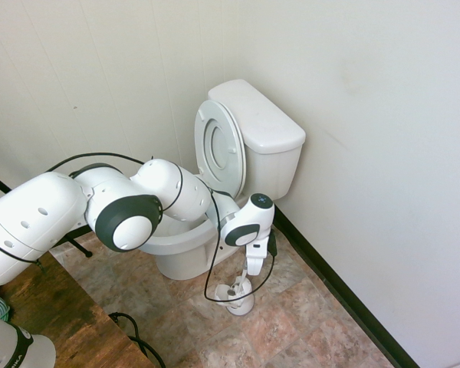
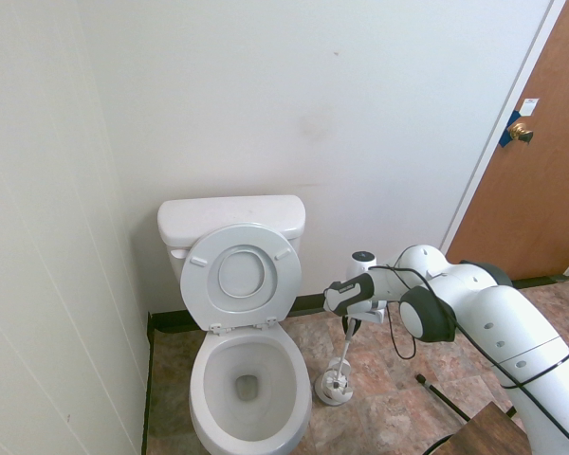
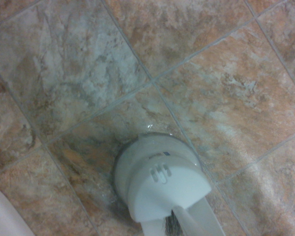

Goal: Clean the toilet

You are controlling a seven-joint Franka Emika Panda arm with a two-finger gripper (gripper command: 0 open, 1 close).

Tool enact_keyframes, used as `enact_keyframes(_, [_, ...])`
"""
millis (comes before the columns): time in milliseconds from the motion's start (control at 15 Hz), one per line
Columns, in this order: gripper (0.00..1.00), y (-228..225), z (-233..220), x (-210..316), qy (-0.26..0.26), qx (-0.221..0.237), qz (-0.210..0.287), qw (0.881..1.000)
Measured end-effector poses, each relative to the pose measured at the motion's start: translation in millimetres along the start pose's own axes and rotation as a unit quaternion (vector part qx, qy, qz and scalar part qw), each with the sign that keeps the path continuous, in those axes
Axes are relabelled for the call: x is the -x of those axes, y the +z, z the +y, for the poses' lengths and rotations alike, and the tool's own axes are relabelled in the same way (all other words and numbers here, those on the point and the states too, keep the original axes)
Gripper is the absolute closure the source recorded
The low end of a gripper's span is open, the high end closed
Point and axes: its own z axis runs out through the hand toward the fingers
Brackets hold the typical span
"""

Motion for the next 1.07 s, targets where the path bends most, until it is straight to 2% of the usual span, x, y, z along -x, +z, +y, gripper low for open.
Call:
enact_keyframes(600, [1.00, -7.9, 79.4, 17.8, -0.019, -0.053, 0.003, 0.998])
enact_keyframes(867, [1.00, -64.2, 86.9, 13.7, -0.024, -0.067, 0.002, 0.997])
enact_keyframes(1067, [1.00, -120.3, 110.4, 6.2, -0.036, -0.075, 0.007, 0.996])
